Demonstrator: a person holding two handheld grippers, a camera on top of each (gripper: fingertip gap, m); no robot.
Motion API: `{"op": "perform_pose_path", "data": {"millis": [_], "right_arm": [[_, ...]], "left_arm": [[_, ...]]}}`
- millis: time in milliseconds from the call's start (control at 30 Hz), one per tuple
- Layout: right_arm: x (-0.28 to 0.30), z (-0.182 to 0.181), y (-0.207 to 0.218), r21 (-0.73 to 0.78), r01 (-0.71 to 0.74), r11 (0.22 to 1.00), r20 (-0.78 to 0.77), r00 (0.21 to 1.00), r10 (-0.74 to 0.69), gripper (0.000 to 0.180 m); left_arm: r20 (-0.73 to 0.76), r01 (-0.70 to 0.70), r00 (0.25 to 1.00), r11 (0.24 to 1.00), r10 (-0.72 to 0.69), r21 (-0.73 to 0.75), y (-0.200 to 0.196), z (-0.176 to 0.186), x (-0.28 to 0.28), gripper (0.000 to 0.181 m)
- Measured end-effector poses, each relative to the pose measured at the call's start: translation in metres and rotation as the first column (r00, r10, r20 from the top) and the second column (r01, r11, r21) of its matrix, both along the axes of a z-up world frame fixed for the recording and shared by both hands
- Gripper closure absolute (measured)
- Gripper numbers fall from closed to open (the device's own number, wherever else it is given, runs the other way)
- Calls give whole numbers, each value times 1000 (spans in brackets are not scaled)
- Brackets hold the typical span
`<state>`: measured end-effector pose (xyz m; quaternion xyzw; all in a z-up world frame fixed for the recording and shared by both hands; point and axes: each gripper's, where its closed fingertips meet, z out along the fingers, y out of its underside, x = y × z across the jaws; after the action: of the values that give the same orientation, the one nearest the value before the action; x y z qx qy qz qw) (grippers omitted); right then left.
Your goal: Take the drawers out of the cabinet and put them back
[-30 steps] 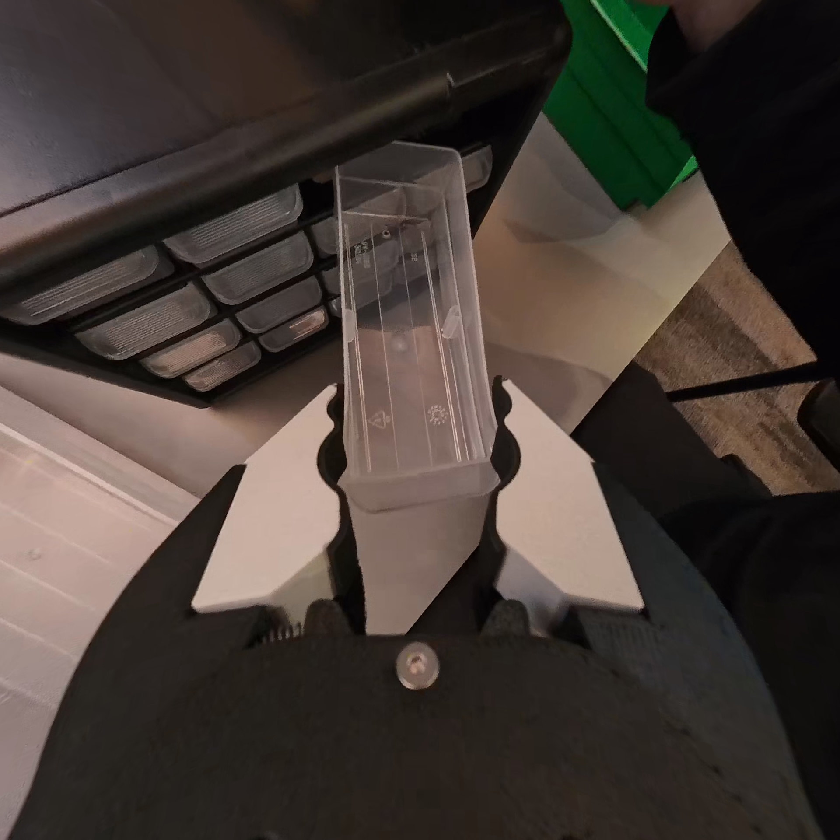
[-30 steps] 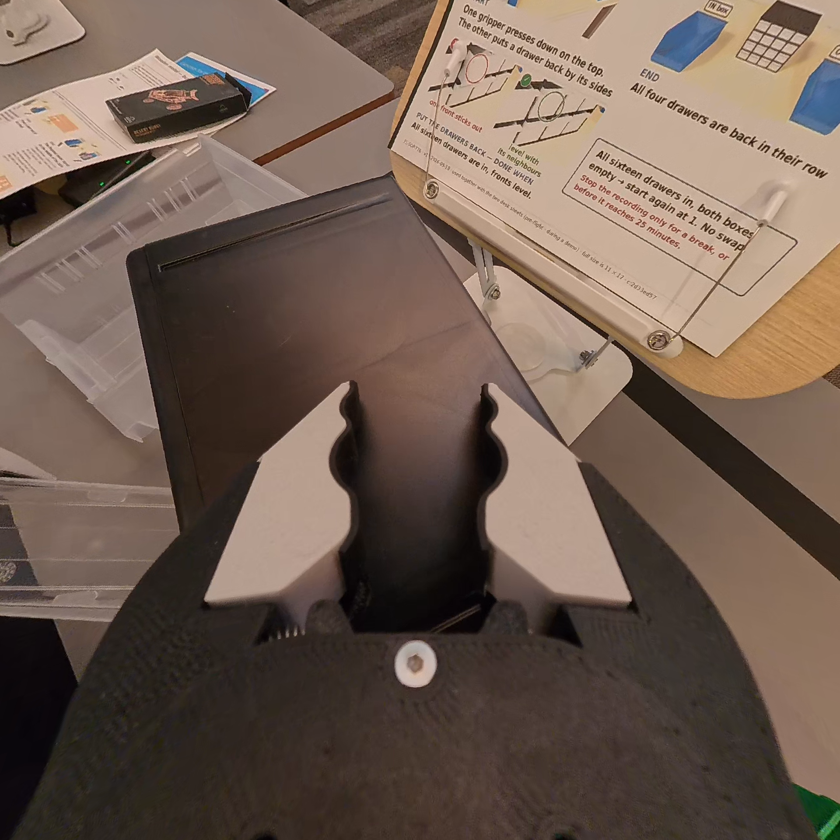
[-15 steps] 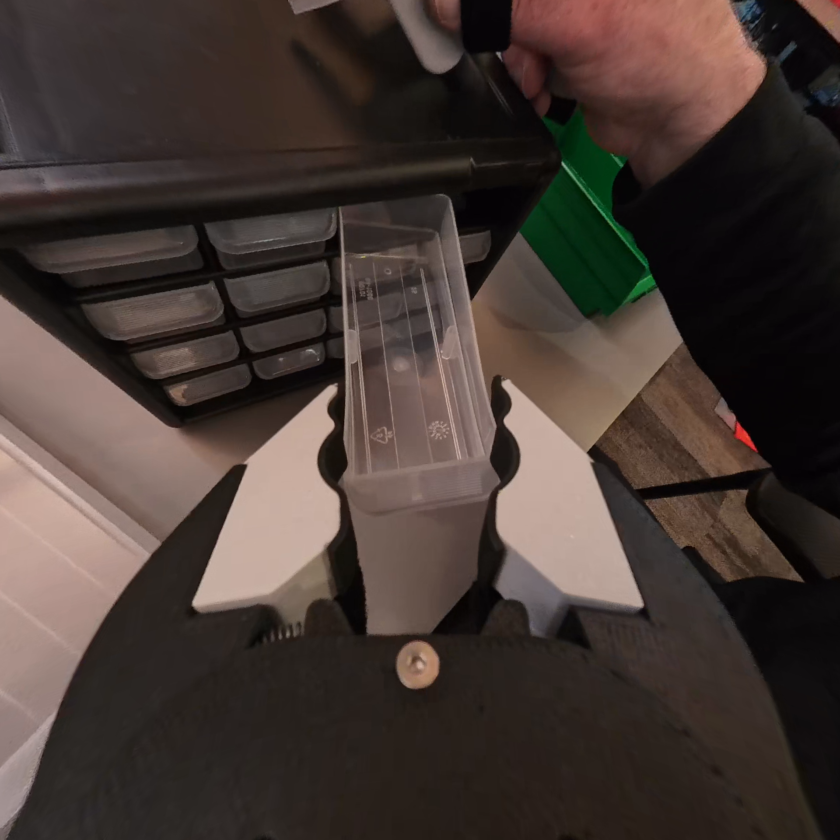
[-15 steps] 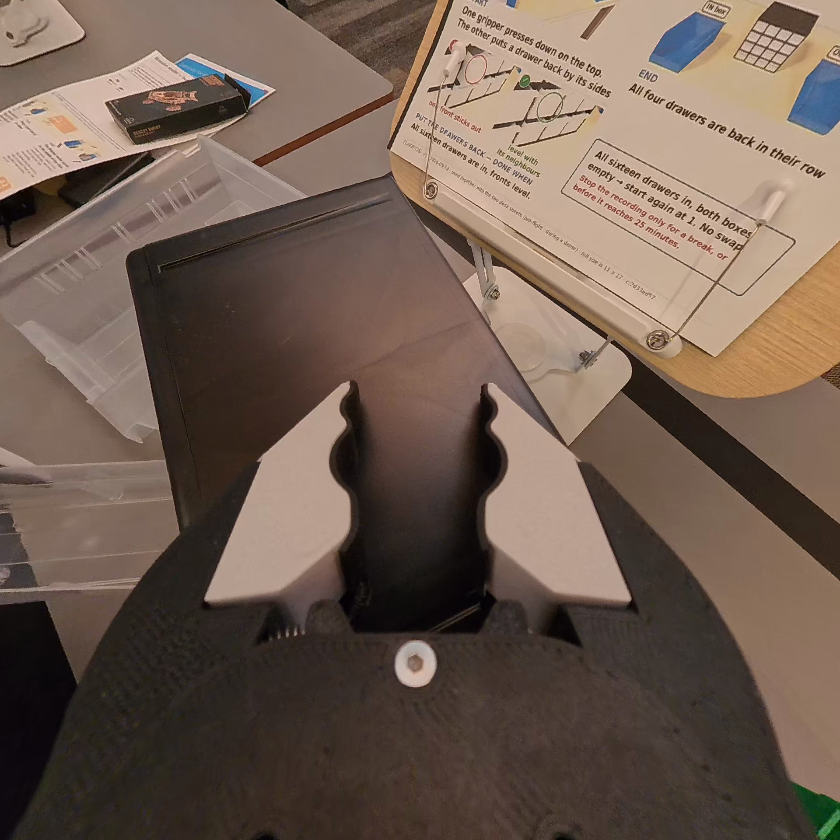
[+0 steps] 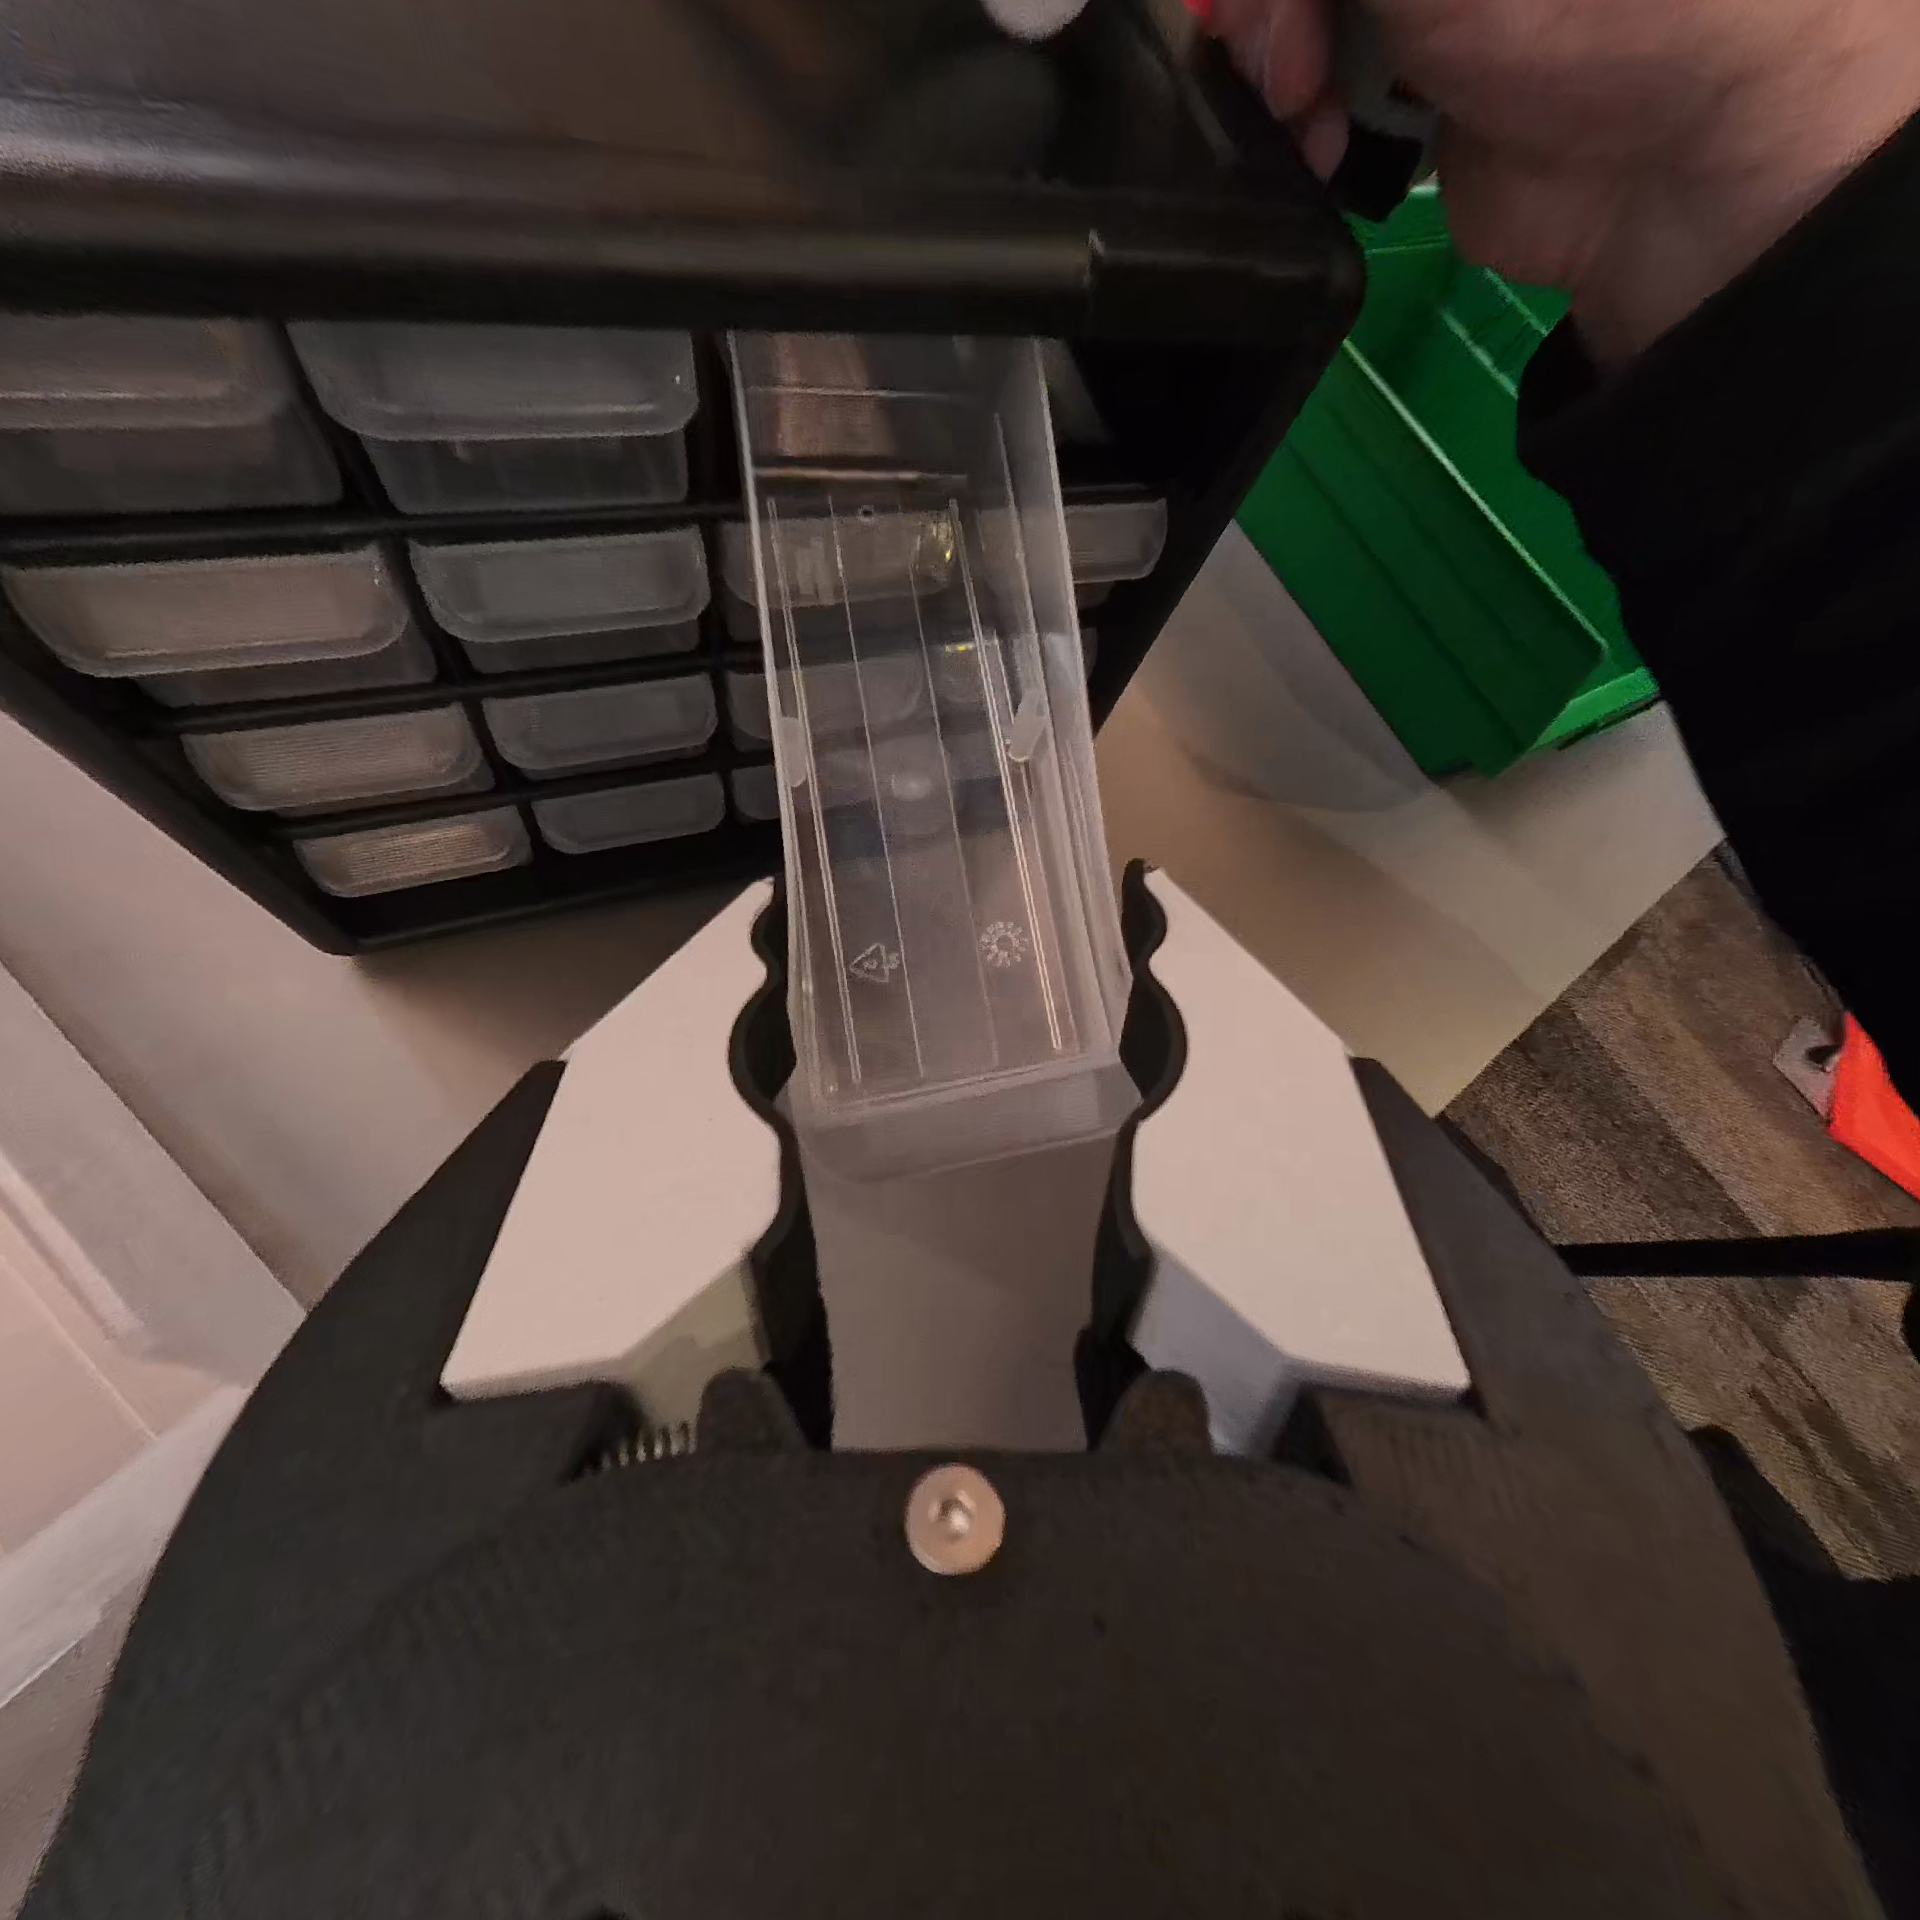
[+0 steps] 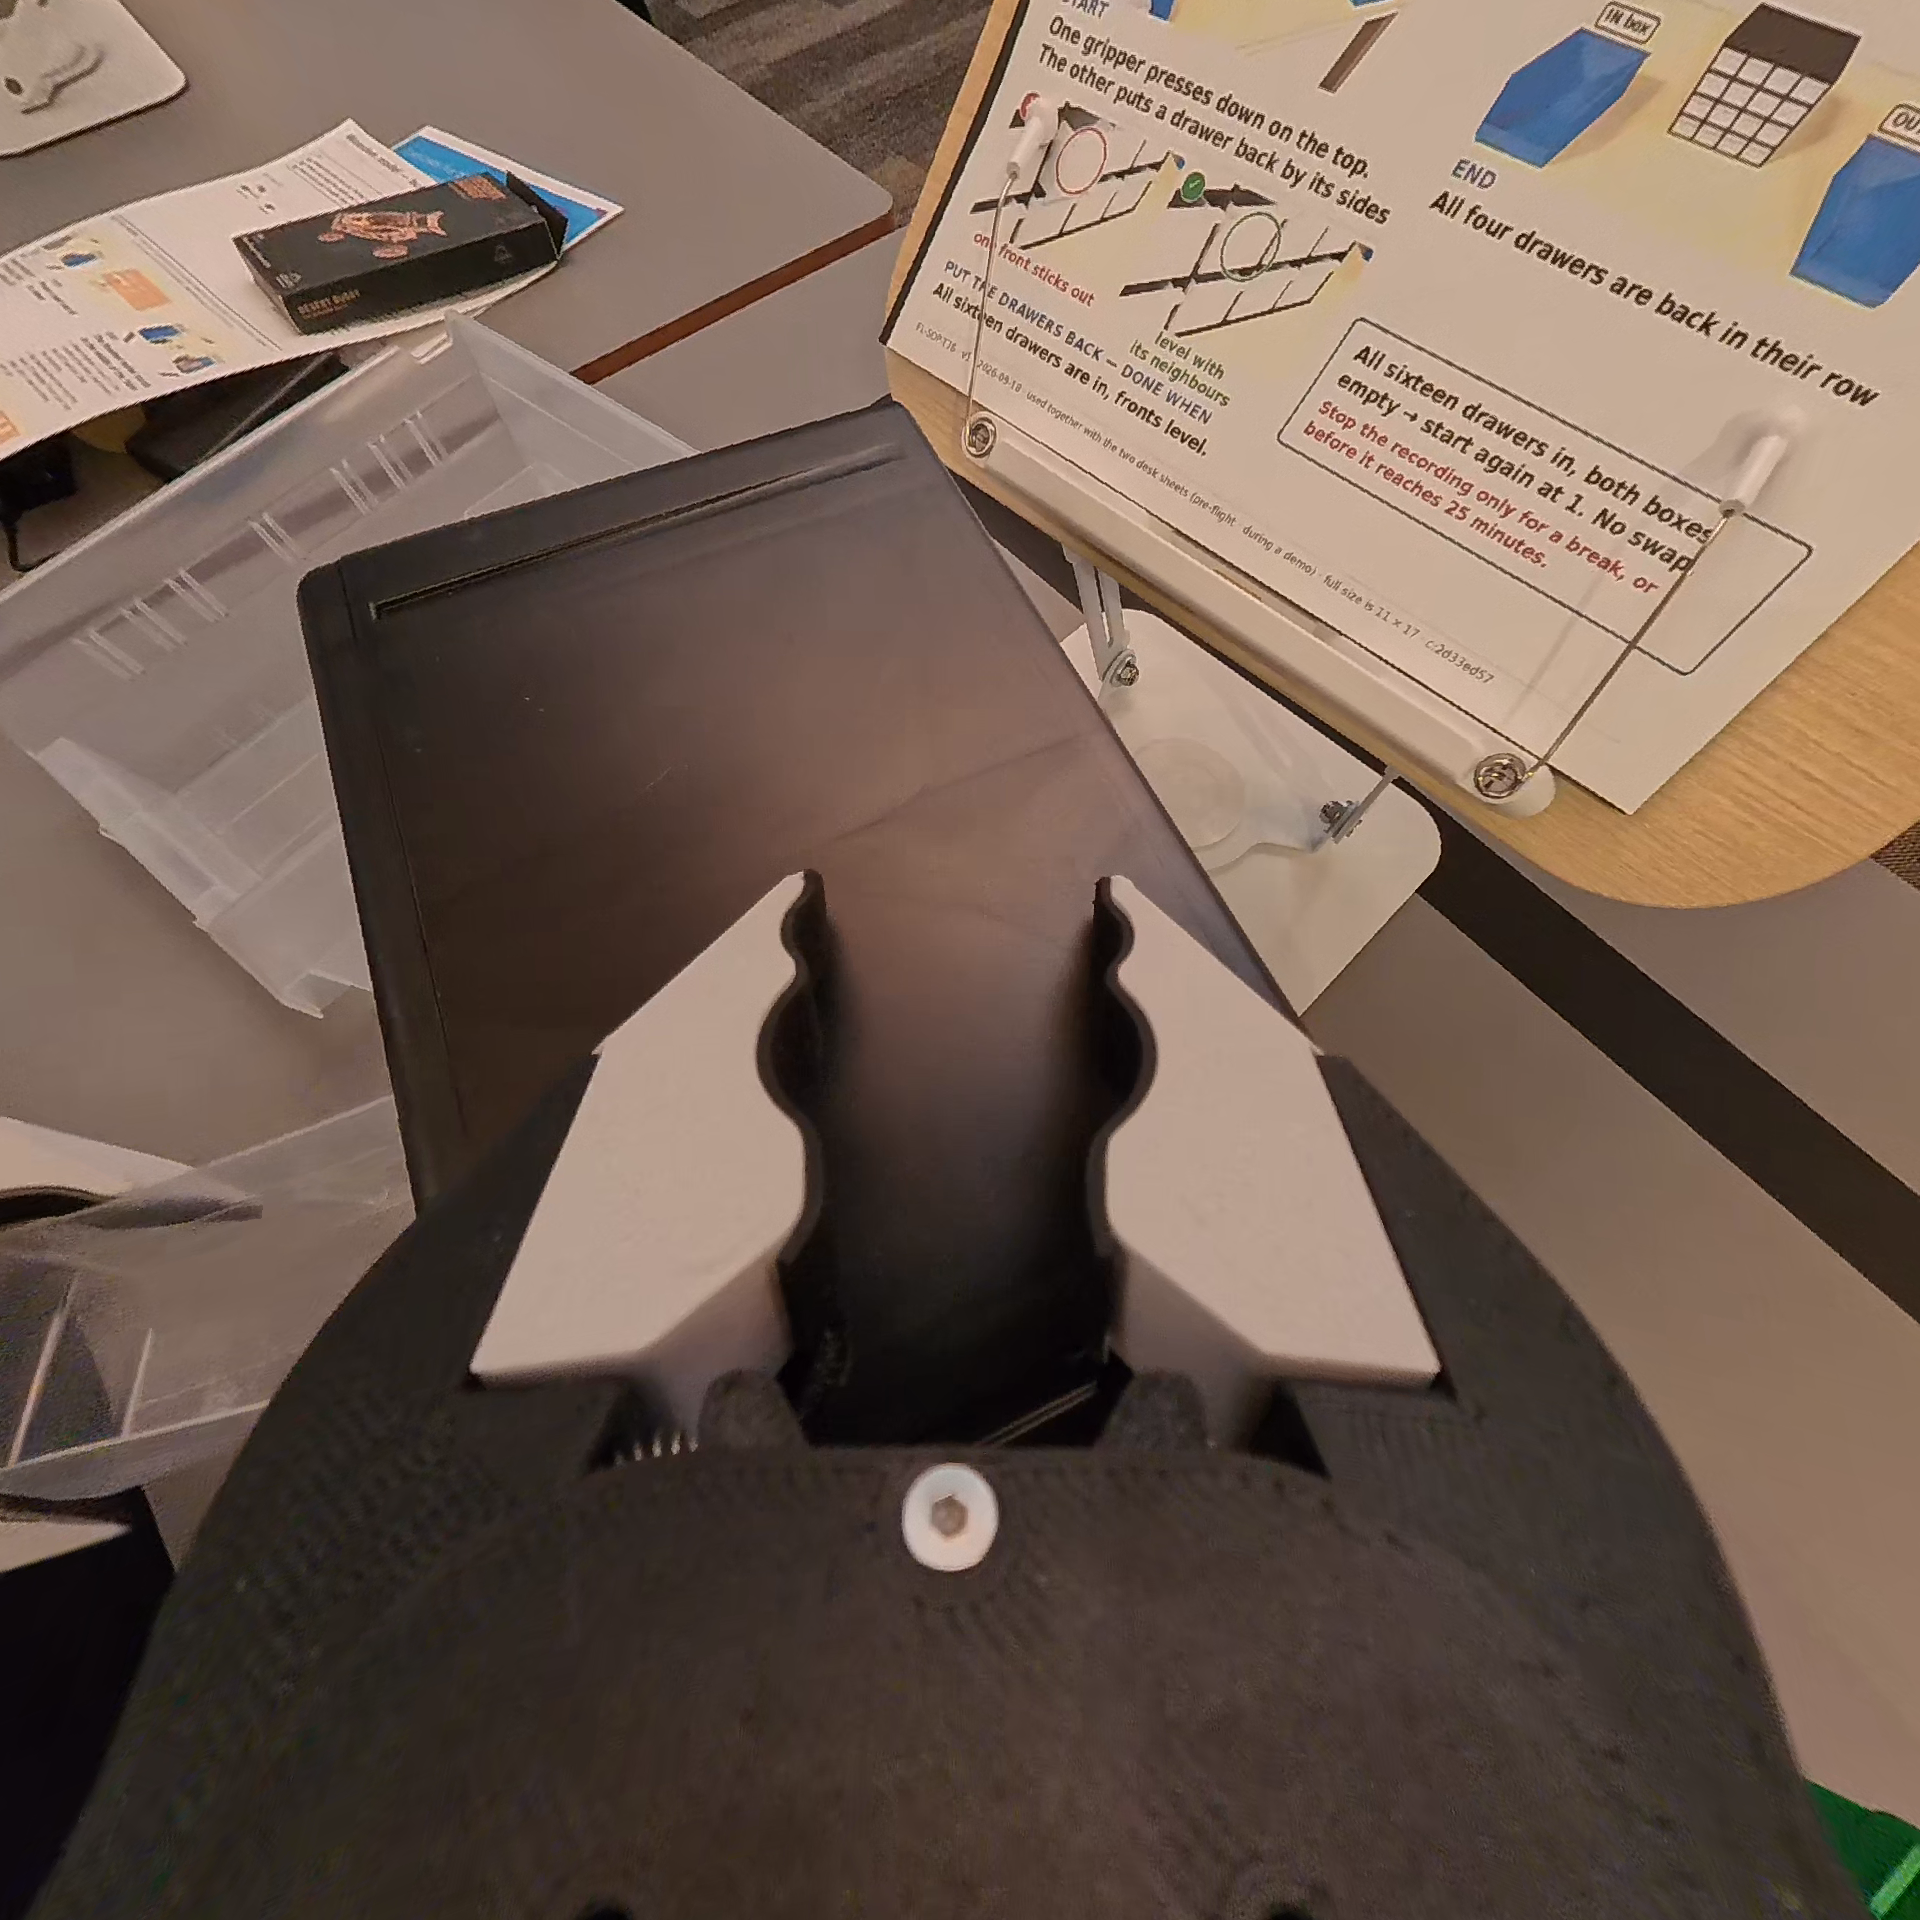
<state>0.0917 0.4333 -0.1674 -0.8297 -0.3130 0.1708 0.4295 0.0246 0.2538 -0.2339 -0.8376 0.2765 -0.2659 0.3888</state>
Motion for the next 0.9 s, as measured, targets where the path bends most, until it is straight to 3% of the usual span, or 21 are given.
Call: {"op": "perform_pose_path", "data": {"millis": [433,633,900], "right_arm": [[0,0,0,1,-1,1000,-1,1000,1,129],[0,0,0,2,-3,1000,-2,1000,3,129],[0,0,0,3,-1,1000,-2,1000,1,129]], "left_arm": [[-82,-12,996,999,16,51,0,-7,3,119],[-67,9,998,1000,-9,-10,-2,6,-3,120],[-171,40,984,997,-50,-59,1,33,-14,120]]}}
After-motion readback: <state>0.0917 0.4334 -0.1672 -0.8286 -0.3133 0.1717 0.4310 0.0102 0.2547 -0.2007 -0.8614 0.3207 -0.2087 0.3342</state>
